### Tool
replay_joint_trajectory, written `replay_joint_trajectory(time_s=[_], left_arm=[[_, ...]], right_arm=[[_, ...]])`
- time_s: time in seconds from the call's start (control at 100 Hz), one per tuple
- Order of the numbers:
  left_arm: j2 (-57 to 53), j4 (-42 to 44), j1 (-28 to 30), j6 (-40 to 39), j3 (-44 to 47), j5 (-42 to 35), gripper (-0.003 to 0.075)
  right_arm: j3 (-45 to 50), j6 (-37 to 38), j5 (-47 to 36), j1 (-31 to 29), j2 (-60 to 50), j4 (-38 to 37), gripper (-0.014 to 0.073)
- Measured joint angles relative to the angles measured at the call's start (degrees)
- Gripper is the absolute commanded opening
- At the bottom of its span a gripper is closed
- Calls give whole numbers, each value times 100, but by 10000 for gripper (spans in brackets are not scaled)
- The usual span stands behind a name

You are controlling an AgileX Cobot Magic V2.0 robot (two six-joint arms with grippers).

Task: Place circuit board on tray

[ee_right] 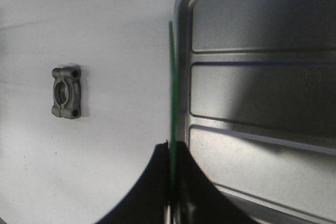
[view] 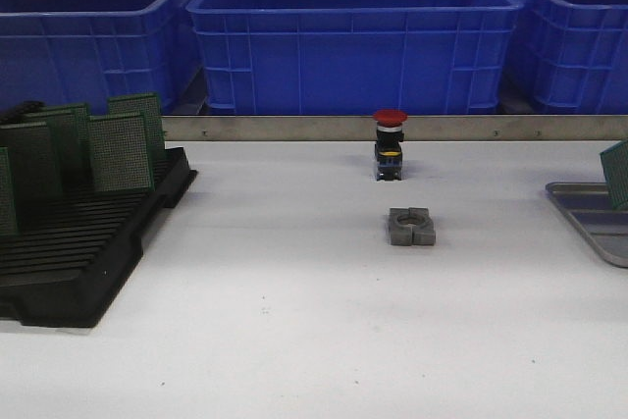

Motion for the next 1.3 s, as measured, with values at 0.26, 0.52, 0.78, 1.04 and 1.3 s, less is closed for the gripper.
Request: replay_joint_trajectory(time_s=[0.26, 0.52, 0.78, 1.04, 1.3], left_arm=[[0, 0, 0, 0, 0, 0, 622], [0, 0, 0, 0, 0, 0, 622], [0, 0, 0, 0, 0, 0, 622], [0, 0, 0, 0, 0, 0, 622], [0, 0, 0, 0, 0, 0, 622]], right_arm=[[0, 16, -104, 0, 238, 32, -68], [-25, 16, -177, 0, 238, 32, -66], [-25, 16, -300, 0, 238, 32, -66], [-25, 16, -312, 0, 238, 8, -66], [-25, 28, -347, 0, 238, -28, 102]])
